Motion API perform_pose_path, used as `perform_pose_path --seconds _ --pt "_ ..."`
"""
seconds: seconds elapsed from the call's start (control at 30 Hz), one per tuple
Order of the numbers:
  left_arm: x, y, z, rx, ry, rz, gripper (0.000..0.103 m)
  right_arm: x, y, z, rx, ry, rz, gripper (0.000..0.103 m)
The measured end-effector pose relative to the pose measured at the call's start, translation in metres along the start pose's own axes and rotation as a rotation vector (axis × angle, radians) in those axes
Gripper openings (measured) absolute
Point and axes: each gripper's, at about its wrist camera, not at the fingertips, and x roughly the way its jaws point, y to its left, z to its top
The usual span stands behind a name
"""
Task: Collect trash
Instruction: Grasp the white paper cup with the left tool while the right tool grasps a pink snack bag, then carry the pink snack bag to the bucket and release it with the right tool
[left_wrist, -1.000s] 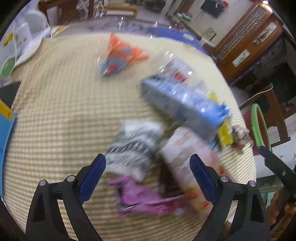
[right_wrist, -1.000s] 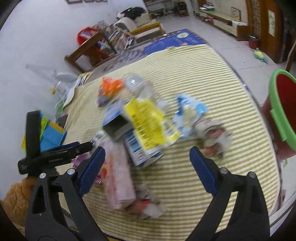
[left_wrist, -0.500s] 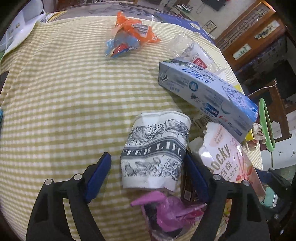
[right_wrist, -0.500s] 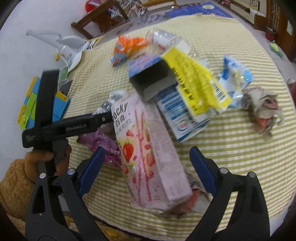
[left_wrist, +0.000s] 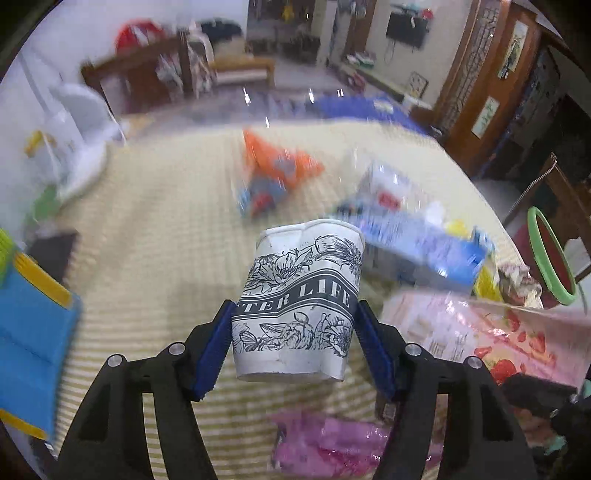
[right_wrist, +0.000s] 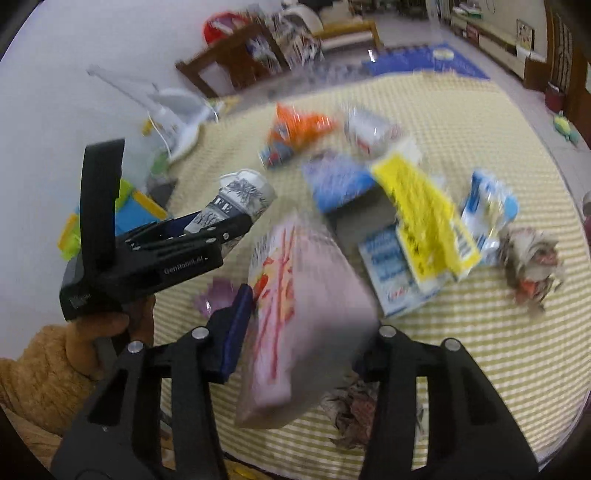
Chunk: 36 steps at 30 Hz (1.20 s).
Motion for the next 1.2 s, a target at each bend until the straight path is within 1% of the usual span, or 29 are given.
perform_pose_path --seconds 0.07,0.1,0.17,0.27,0.33,0.43,0.5,0.7,0.93,1.07,1.2 --pt "-0.014 -0.004 0.012 0.003 -0.051 0.016 0.062 -0.01 -0.002 0.003 0.003 -0.036 0.005 0.045" --pt "-0.02 -0.005 0.011 0.003 -0.063 0.019 0.062 -0.015 -0.002 0.005 0.004 -0.056 0.003 0.045" --pt "-0.029 -0.011 0.02 0.009 -0.09 0.024 0.062 -0.024 -0.004 0.007 0.01 -0.077 -0.006 0.045" --pt "-0.041 -0.015 0.026 0.02 -0.116 0.025 0.062 -0.035 -0.007 0.011 0.025 -0.113 -0.005 0.045" --pt "-0.062 -0.009 0.009 0.034 -0.131 0.025 0.062 -0.044 -0.012 0.012 0.034 -0.137 -0.01 0.045" --pt "-0.067 -0.01 0.009 0.055 -0.144 0.035 0.063 -0.056 -0.018 0.015 0.048 -0.17 -0.025 0.045" --pt "-0.066 -0.012 0.011 0.063 -0.148 0.041 0.063 -0.062 -0.022 0.016 0.058 -0.188 -0.044 0.045" --pt "-0.069 -0.021 0.008 0.075 -0.151 0.033 0.063 -0.073 -0.038 0.018 0.107 -0.224 -0.062 0.045" --pt "-0.064 -0.03 0.006 0.077 -0.125 0.015 0.063 -0.092 -0.043 0.021 0.107 -0.285 -0.09 0.045" --pt "-0.062 -0.036 0.005 0.081 -0.117 0.014 0.063 -0.099 -0.047 0.023 0.106 -0.305 -0.104 0.045" --pt "-0.059 -0.043 0.008 0.088 -0.109 -0.002 0.063 -0.107 -0.055 0.024 0.116 -0.318 -0.116 0.045"
